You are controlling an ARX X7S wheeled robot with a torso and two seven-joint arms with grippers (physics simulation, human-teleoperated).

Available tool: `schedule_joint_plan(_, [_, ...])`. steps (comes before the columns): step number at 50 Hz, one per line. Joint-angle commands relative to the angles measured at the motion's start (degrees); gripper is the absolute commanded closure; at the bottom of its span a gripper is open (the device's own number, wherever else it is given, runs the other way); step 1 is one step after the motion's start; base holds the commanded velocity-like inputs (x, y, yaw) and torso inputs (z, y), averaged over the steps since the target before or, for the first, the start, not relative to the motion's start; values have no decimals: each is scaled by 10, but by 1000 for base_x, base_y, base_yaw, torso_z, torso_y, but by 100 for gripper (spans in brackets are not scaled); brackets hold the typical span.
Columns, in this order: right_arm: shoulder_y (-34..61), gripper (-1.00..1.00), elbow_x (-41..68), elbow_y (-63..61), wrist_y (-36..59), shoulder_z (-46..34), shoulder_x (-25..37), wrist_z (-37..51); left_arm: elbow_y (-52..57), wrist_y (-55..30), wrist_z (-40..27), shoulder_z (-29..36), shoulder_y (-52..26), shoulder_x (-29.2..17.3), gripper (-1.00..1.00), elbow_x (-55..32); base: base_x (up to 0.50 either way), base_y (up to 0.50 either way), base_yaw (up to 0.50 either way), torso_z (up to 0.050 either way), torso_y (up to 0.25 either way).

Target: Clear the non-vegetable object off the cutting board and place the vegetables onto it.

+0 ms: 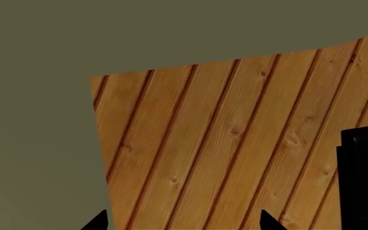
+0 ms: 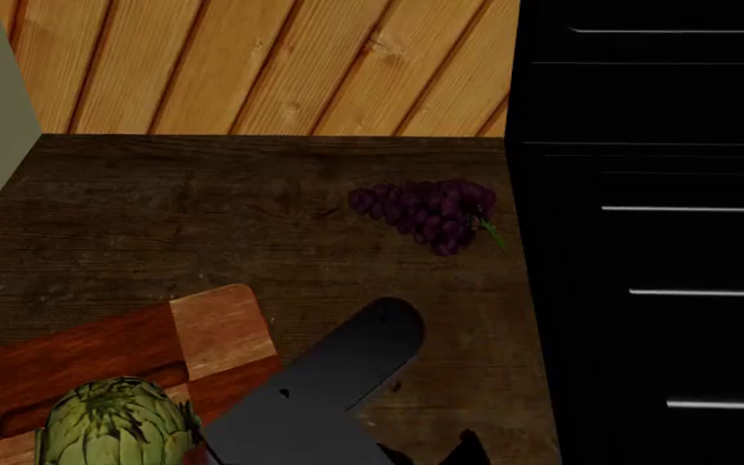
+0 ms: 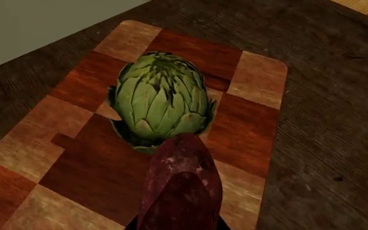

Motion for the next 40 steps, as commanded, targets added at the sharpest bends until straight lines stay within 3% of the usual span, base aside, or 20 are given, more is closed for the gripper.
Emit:
schedule_joint_plan(1, [-13, 100, -40, -7, 6, 15, -40, -31, 6, 2, 14, 47, -22, -133, -100, -7, 22, 9, 31, 0, 0])
schedule_joint_plan(25, [-47, 100, -79, 19, 15, 8, -39, -69, 8, 16, 7, 50, -12, -143, -100, -15, 22, 8, 32, 0, 0])
schedule_joint_plan(26, [-44, -100, -76, 18, 14, 8, -39, -66, 8, 18, 7, 49, -10, -144, -100, -16, 23, 10, 33, 0, 0])
schedule_joint_plan(40, [-6, -100, -47, 13, 6, 17, -36, -51, 8, 22, 1, 50, -10, -149, -100, -24, 22, 5, 34, 0, 0])
